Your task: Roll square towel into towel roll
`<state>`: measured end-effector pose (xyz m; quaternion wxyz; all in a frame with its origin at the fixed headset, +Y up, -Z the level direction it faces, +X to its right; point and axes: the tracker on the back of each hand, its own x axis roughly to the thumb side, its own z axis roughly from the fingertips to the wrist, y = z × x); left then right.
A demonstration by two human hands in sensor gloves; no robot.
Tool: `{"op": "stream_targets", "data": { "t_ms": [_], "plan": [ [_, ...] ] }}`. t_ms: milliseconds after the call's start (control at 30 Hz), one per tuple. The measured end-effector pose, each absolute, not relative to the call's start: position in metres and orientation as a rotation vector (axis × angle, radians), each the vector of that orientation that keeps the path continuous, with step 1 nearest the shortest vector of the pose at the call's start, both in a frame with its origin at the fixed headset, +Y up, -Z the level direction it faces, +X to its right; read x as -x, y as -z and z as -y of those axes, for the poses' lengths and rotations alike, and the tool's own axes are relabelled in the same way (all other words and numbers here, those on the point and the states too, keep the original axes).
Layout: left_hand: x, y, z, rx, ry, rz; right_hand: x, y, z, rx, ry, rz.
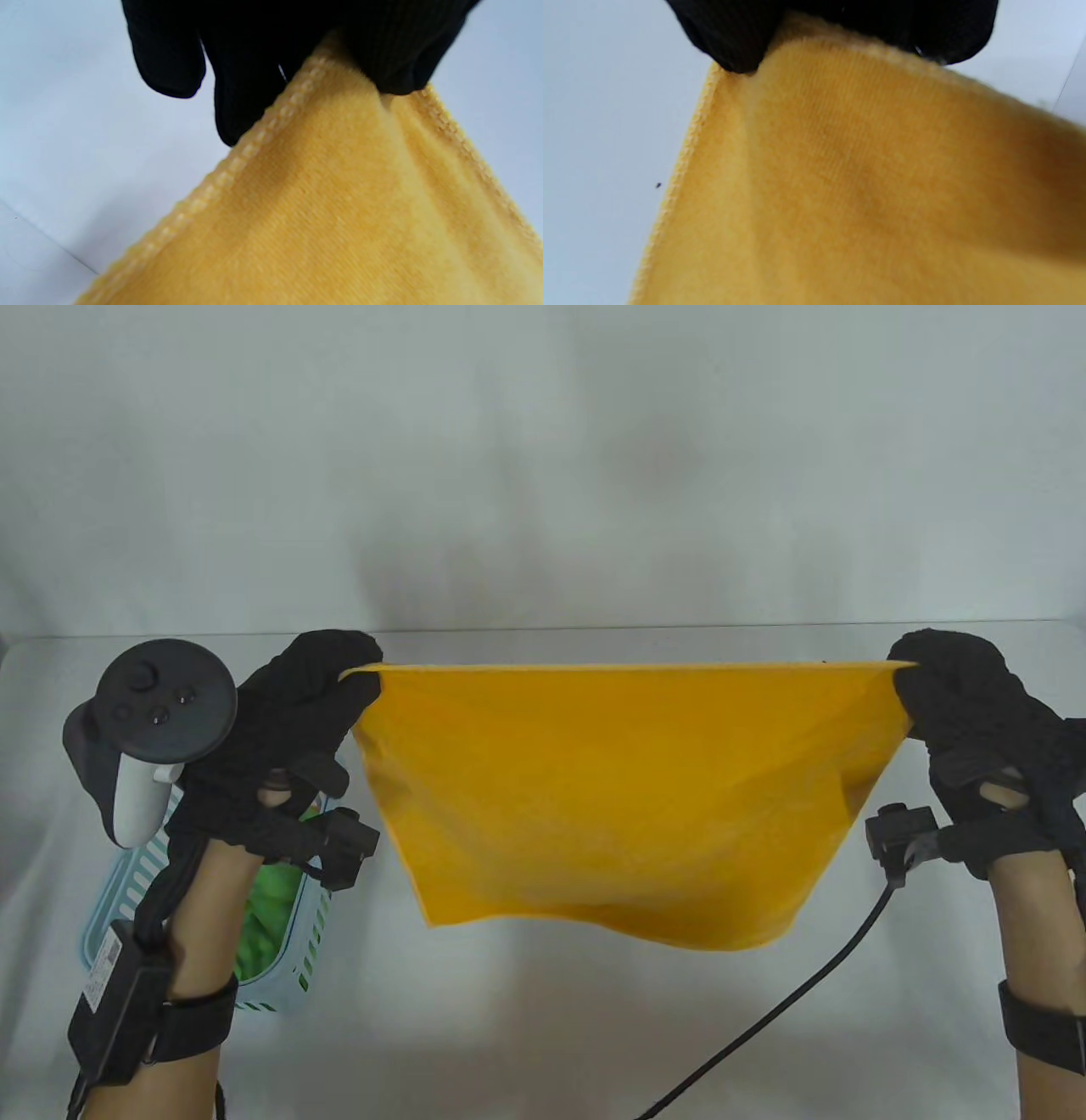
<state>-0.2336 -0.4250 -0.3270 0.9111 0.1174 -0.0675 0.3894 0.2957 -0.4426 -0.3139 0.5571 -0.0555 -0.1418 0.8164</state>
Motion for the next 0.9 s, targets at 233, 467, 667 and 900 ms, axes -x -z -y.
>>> {"op": "stream_targets", "data": {
  "t_ms": [233, 467, 667, 900],
  "plan": [
    [0.230, 0.402, 0.484, -0.079, -0.732, -0.086, -0.283, 0.393, 0.501, 0.401, -2.107, 0.216],
    [0.228, 0.417, 0.453, -0.155, -0.755, -0.114, -0.282, 0.419, 0.476, 0.358, -1.878, 0.256],
    [0.230, 0.403, 0.437, -0.165, -0.715, -0.044, -0.284, 0.406, 0.454, 0.314, -1.981, 0.325],
    [0.221, 0.401, 0.517, -0.006, -0.735, -0.088, -0.290, 0.397, 0.520, 0.407, -2.017, 0.207]
  ]
}}
